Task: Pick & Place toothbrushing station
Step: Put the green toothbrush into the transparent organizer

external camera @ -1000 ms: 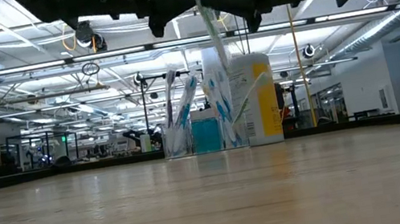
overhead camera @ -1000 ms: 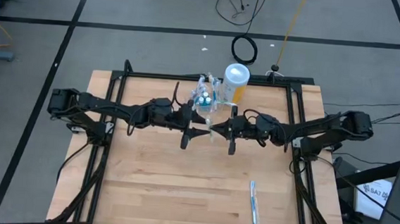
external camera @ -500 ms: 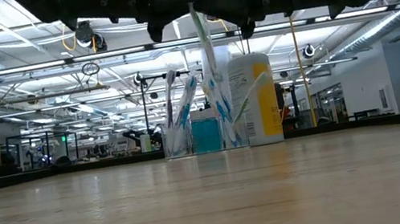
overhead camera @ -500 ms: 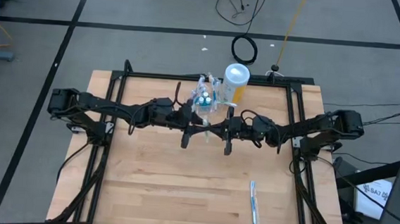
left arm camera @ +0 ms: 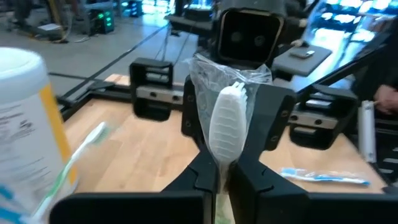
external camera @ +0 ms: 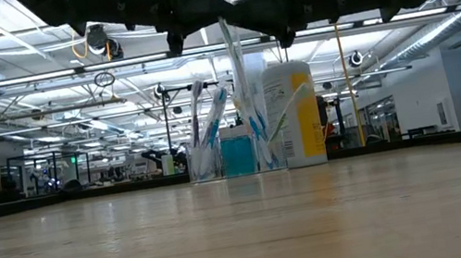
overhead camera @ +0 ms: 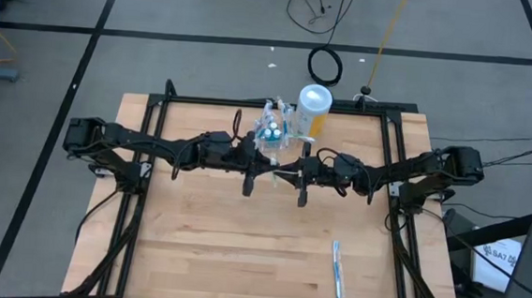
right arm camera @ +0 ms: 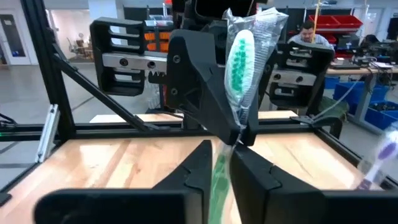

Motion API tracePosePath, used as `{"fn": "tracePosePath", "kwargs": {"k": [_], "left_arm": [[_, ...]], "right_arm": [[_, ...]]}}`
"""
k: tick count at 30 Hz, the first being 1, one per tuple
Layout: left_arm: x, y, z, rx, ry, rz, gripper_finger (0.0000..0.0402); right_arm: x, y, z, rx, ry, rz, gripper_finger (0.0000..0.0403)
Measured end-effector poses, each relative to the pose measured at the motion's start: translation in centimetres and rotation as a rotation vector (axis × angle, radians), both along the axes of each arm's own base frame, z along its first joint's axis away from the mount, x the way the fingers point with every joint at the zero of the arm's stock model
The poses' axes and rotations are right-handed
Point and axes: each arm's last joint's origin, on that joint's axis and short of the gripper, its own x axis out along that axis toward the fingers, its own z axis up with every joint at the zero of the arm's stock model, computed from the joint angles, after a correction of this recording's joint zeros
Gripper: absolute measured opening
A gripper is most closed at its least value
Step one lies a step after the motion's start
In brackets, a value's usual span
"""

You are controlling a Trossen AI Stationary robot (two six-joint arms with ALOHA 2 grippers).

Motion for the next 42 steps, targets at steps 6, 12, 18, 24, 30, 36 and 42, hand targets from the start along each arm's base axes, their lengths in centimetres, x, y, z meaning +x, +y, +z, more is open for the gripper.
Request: {"fn": "tracePosePath", "kwargs": {"k": [6, 12, 18, 24, 30, 36, 42], "left_arm": [[-0.1, 0.4, -0.4, 0.005, 0.041, 0.053, 0.0009], [-0.2, 0.6, -0.8, 0.01, 0.086, 0.114, 0.0018], [-1.1, 1.9, -0.3, 0.052, 0.112, 0.331, 0.0021], [-2.1, 3.5, 0.9, 0.18, 0.102, 0.607, 0.001], [-2.8, 5.9, 0.8, 0.189, 0.122, 0.777, 0.0026], [-3.4, 7.5, 0.3, 0.16, 0.167, 0.832, 0.0007], [-3.5, 8.0, -0.2, 0.052, 0.178, 0.776, 0.0034]], "right_arm": [[-0.2, -0.2, 0.0, -0.006, 0.029, -0.03, 0.0095], [-1.5, -0.7, 0.9, 0.001, 0.113, -0.129, 0.0127], [-3.7, -0.6, 2.3, -0.003, 0.217, -0.144, 0.0136], [-5.4, -0.5, 3.3, 0.001, 0.254, -0.143, 0.0131], [-5.9, -0.5, 3.3, 0.018, 0.286, -0.145, 0.0131], [-5.9, -0.5, 3.3, 0.014, 0.287, -0.144, 0.013], [-5.9, -0.5, 3.3, 0.014, 0.287, -0.144, 0.013]]}}
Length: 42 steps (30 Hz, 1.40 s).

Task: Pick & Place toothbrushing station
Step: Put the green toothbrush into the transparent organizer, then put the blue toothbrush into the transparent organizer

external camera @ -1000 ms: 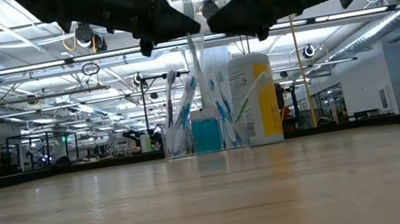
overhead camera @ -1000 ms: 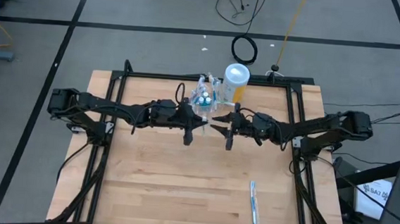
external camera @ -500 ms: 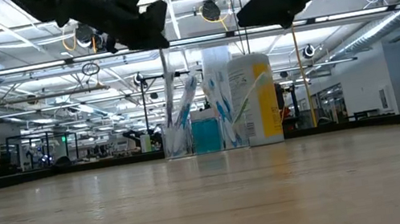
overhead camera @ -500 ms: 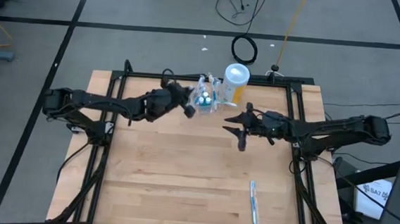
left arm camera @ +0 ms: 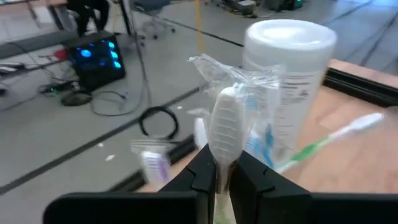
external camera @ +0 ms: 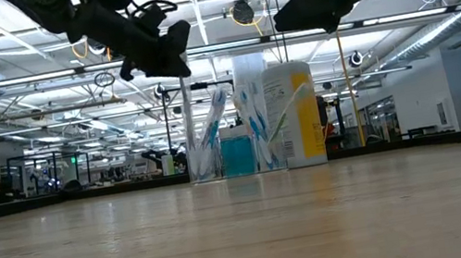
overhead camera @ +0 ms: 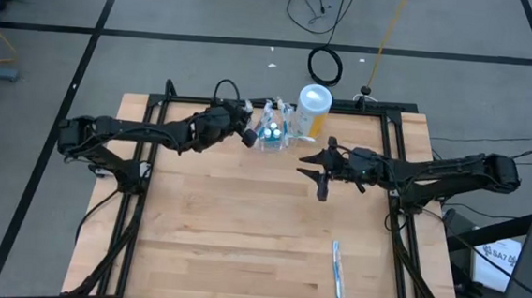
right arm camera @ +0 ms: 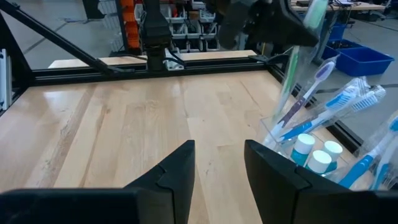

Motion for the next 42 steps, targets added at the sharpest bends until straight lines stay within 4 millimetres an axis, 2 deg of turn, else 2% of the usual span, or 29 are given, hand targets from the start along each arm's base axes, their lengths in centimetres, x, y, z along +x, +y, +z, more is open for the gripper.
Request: {"fn": "tracePosePath", "kwargs": {"k": [10, 14, 19, 24, 31, 42], "left_arm": [[1.5, 0.4, -3.0, -0.023, 0.086, -0.01, 0.0008], [2.1, 0.6, -3.8, -0.016, 0.088, -0.01, 0.0033], [1.9, 0.9, -4.5, -0.091, 0.072, 0.031, 0.0068], [1.5, 1.0, -5.1, -0.162, 0.085, 0.072, 0.0075], [0.9, 0.7, -6.1, -0.217, 0.207, 0.053, 0.0076], [1.5, 0.3, -5.7, -0.211, 0.227, -0.209, 0.0087]], "right_arm": [[0.0, 0.0, 0.0, 0.0, -0.002, 0.0, 0.013], [0.0, 0.0, 0.0, 0.0, -0.002, 0.0, 0.013], [0.0, 0.0, 0.0, 0.0, -0.002, 0.001, 0.013], [0.0, 0.0, 0.0, 0.0, -0.002, 0.001, 0.013], [0.0, 0.0, 0.0, 0.039, -0.008, -0.009, 0.013], [0.0, 0.0, 0.0, 0.04, -0.008, -0.009, 0.013]]}}
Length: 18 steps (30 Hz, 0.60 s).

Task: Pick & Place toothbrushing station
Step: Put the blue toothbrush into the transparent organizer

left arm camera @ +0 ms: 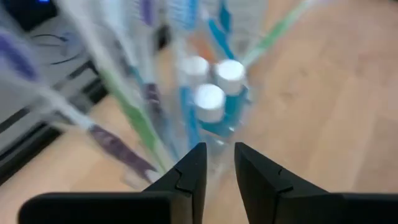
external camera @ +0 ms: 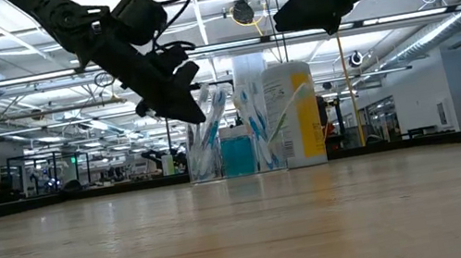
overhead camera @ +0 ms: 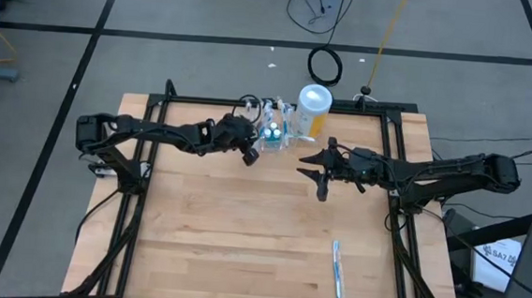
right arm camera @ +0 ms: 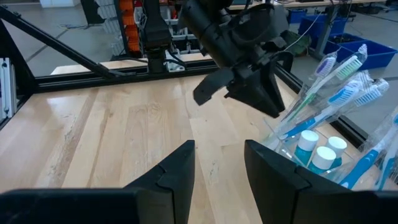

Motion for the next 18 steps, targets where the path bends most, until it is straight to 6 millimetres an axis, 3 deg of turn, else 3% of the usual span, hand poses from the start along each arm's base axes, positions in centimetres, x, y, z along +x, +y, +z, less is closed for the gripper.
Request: {"fn": "tracePosePath", "kwargs": {"k": [10, 14, 18], "left_arm": [[0.0, -0.3, -0.4, 0.057, 0.089, -0.203, 0.015], [-0.3, 0.4, -0.4, 0.148, 0.151, -0.209, 0.0153], [-0.7, 1.2, -0.6, 0.11, 0.151, -0.242, 0.015]], "right_arm": [[0.0, 0.0, 0.0, 0.0, 0.0, 0.0, 0.013], [0.0, 0.0, 0.0, 0.0, 0.0, 0.0, 0.013], [0.0, 0.0, 0.0, 0.0, 0.001, 0.0, 0.013]]}}
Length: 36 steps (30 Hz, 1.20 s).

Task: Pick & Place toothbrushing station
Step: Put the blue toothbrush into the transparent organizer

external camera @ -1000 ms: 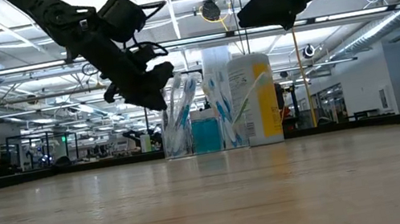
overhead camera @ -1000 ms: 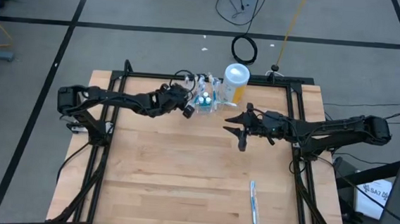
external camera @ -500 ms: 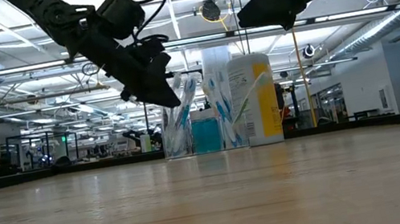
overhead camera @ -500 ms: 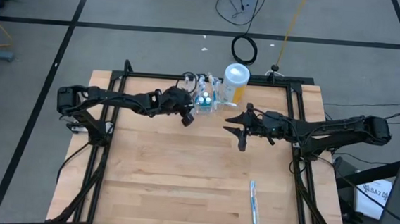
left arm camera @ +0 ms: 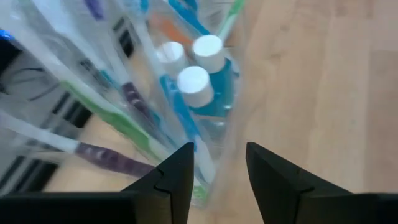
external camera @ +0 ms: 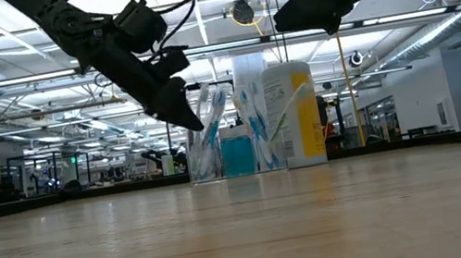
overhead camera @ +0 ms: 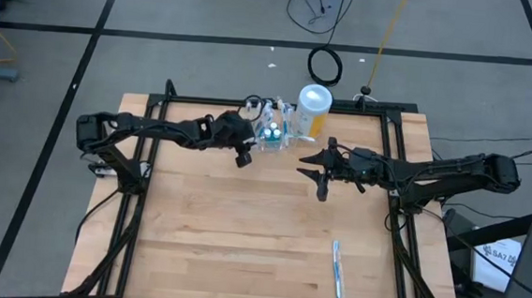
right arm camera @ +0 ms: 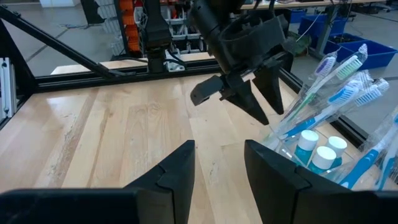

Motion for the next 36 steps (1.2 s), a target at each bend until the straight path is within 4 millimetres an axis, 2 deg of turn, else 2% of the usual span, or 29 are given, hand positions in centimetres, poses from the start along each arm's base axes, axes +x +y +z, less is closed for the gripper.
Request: {"fn": "tracePosePath", "kwargs": {"k": [6, 13, 17, 21, 24, 31, 36], "left_arm": [[-0.1, 0.2, -0.1, -0.059, -0.015, -0.095, 0.0133], [-0.4, 0.6, -0.2, -0.074, -0.011, -0.06, 0.0123], [-0.1, 0.1, -0.2, -0.091, -0.019, -0.068, 0.0122], [0.4, -1.0, 0.0, -0.085, -0.038, -0.108, 0.0122], [0.9, -1.9, 0.2, -0.072, -0.066, -0.144, 0.0122], [1.6, -3.4, 0.6, -0.032, -0.103, -0.216, 0.0122], [1.7, -3.8, 0.6, -0.032, -0.101, -0.228, 0.0122]], "right_arm": [[0.0, 0.0, 0.0, 0.0, 0.001, 0.0, 0.013], [0.0, 0.0, -0.1, 0.003, 0.012, -0.001, 0.013], [0.0, 0.4, -0.3, 0.116, 0.014, 0.012, 0.013], [0.1, 2.4, -0.5, 0.193, 0.018, 0.121, 0.013], [0.6, 3.8, -0.5, 0.233, -0.02, 0.131, 0.0128], [2.9, 7.8, 0.1, 0.248, -0.005, 0.233, 0.0104], [4.1, 11.0, -1.0, 0.345, 0.193, 0.258, 0.0082]]}}
